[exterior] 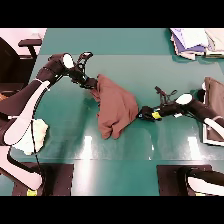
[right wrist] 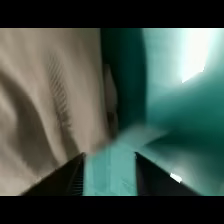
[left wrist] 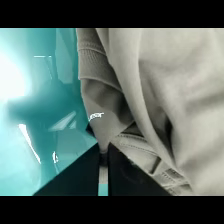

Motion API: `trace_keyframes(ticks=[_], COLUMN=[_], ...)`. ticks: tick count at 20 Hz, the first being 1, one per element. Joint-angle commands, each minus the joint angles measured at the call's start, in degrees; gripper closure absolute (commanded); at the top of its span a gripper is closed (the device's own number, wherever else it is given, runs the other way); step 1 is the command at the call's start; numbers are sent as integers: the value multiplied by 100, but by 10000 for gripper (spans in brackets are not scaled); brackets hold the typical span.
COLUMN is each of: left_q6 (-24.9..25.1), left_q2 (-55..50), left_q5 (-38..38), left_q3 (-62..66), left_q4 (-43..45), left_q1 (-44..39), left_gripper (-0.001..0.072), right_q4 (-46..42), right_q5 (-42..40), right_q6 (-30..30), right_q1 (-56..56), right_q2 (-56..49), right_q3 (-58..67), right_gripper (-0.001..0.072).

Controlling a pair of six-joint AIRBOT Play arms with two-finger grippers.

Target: Fold the shirts.

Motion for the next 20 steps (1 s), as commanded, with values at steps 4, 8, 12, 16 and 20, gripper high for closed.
trace_keyframes(ticks=[4, 8, 12, 16, 20], left_q6=[-35, -603, -715, -713, -715], left_q2=[2, 203, 1231, 2634, 4079], left_q5=[44, 76, 863, 1447, 1486], left_q3=[9, 179, 352, 424, 424], left_q4=[234, 1519, 2035, 2033, 2031], left_q1=[7, 7, 7, 7, 7], left_gripper=[679, 679, 679, 679, 678], right_q4=[-221, -1672, -2518, -2804, -2802], right_q5=[-321, -24, 706, 1040, 1145], right_q6=[-44, 210, 208, 52, 52], right_q1=[181, -415, -1314, -1803, -2039], right_q2=[-815, -140, 761, 1572, 2321], right_q3=[898, 1613, 2702, 3731, 4572], right_gripper=[694, 695, 695, 695, 695])
